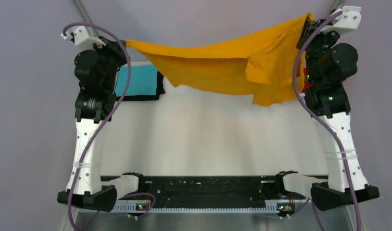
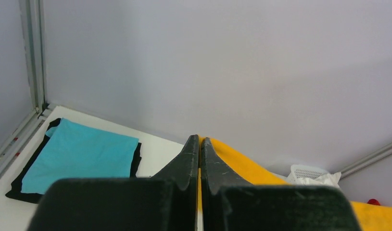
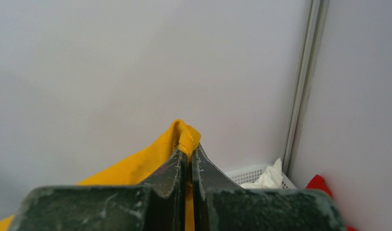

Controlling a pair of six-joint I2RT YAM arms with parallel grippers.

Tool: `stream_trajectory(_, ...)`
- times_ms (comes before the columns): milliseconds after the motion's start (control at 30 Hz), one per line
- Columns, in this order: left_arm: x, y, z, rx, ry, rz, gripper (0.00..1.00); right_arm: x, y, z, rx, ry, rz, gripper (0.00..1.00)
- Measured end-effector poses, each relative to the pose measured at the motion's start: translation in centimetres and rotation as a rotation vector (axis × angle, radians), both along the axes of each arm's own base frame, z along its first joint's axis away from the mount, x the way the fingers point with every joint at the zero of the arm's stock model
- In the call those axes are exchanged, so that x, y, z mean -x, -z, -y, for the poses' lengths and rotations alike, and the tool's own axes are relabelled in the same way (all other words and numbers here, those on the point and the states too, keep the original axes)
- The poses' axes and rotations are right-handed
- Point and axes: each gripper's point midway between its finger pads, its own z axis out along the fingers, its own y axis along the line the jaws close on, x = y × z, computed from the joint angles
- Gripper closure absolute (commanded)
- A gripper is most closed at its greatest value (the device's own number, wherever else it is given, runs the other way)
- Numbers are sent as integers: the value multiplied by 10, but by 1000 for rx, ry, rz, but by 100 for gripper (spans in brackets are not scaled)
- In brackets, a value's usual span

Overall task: Fold and stack the t-shirts
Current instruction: Flatten out the tshirt

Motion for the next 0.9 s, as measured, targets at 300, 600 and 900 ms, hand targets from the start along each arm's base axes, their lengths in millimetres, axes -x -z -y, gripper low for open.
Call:
stream_trajectory(300,-15,6,1,-15,-1,-26,100,-5,9,-12,29,-60,-32,100)
stream_trajectory(600,-120,15,-4,-38,15,-108,100,-109,65,-35,64,-135,-216,100)
stream_trajectory(900,-129,31,-29,-38,23,-146,100,-131,56,-27,23,-225,-251,100)
